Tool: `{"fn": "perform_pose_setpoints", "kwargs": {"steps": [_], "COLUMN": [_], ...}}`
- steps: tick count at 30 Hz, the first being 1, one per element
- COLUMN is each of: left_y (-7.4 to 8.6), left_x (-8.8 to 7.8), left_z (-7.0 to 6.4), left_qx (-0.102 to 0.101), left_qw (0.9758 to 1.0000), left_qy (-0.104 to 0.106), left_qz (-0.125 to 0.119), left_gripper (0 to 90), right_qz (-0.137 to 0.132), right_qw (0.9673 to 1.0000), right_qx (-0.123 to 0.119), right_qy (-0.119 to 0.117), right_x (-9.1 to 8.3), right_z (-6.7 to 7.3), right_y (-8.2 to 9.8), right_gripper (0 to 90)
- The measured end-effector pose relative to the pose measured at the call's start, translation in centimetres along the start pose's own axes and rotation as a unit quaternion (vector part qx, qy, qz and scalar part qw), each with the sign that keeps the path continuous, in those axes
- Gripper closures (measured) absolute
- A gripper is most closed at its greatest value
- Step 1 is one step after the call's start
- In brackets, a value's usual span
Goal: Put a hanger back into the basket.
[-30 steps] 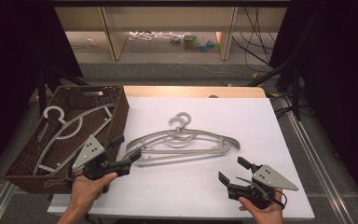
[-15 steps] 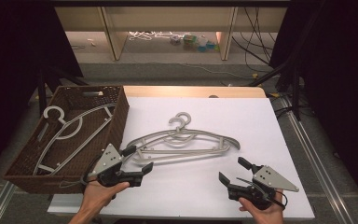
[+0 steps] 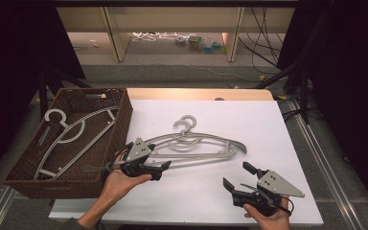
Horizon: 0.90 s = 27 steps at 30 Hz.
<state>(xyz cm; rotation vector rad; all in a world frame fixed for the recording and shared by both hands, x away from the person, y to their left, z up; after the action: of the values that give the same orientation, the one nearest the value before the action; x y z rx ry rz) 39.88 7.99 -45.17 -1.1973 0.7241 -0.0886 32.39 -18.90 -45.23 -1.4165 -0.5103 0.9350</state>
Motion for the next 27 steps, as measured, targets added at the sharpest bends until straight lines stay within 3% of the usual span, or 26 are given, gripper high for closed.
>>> {"fn": "perform_pose_setpoints", "kwargs": {"steps": [3, 4, 8, 12, 16, 18, 20, 22, 24, 27], "left_y": [-0.9, -1.2, -2.4, -2.0, -1.3, -0.9, -0.7, -0.3, -0.2, 0.3], "left_x": [0.8, 1.1, 3.2, 4.8, 6.3, 7.0, 7.6, 8.2, 8.9, 9.6], "left_z": [-0.2, -0.3, 0.6, 1.6, 2.1, 2.3, 2.8, 3.0, 3.4, 3.5], "left_qx": [0.045, 0.047, 0.038, 0.052, 0.047, 0.052, 0.075, 0.075, 0.081, 0.079], "left_qw": [0.9985, 0.9979, 0.9977, 0.994, 0.9913, 0.9885, 0.9853, 0.9816, 0.9807, 0.9785], "left_qy": [0.011, 0.021, 0.014, 0.005, -0.007, -0.011, -0.024, -0.019, -0.033, -0.03], "left_qz": [0.029, 0.039, 0.055, 0.096, 0.122, 0.141, 0.151, 0.174, 0.174, 0.188], "left_gripper": [25.0, 25.0, 25.1, 26.5, 27.6, 29.6, 31.5, 32.9, 34.6, 36.9], "right_qz": [0.01, 0.01, 0.003, 0.007, 0.003, 0.003, 0.003, 0.013, 0.01, 0.006], "right_qw": [0.9999, 0.9999, 1.0, 1.0, 1.0, 1.0, 1.0, 0.9999, 0.9999, 1.0], "right_qx": [0.001, 0.001, 0.0, -0.001, 0.002, 0.001, 0.002, 0.001, 0.001, -0.001], "right_qy": [0.001, 0.001, 0.0, -0.003, -0.004, -0.003, -0.003, 0.0, -0.003, -0.001], "right_x": [-0.2, -0.2, -0.1, -0.2, -0.2, -0.1, -0.1, -0.1, 0.0, -0.1], "right_z": [-0.1, -0.1, -0.1, -0.1, -0.1, 0.0, 0.0, 0.0, 0.0, -0.1], "right_y": [0.1, 0.1, 0.0, 0.0, 0.0, 0.0, 0.0, 0.1, 0.1, 0.0], "right_gripper": [15.8, 15.8, 15.8, 15.8, 15.9, 15.9, 16.0, 15.9, 16.0, 16.0]}}
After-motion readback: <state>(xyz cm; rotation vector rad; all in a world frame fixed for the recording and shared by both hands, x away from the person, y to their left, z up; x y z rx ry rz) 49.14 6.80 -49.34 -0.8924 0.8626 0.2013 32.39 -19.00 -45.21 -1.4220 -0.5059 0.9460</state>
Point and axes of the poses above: each handheld gripper's, and its own axes: x roughly forward along the jaws, y roughly out of its underside, z roughly to its left, the point moved 7 cm from there along x, roughly forward along the jaws, and after that the axes turned 15 degrees about -y, right-handed, at the moved point
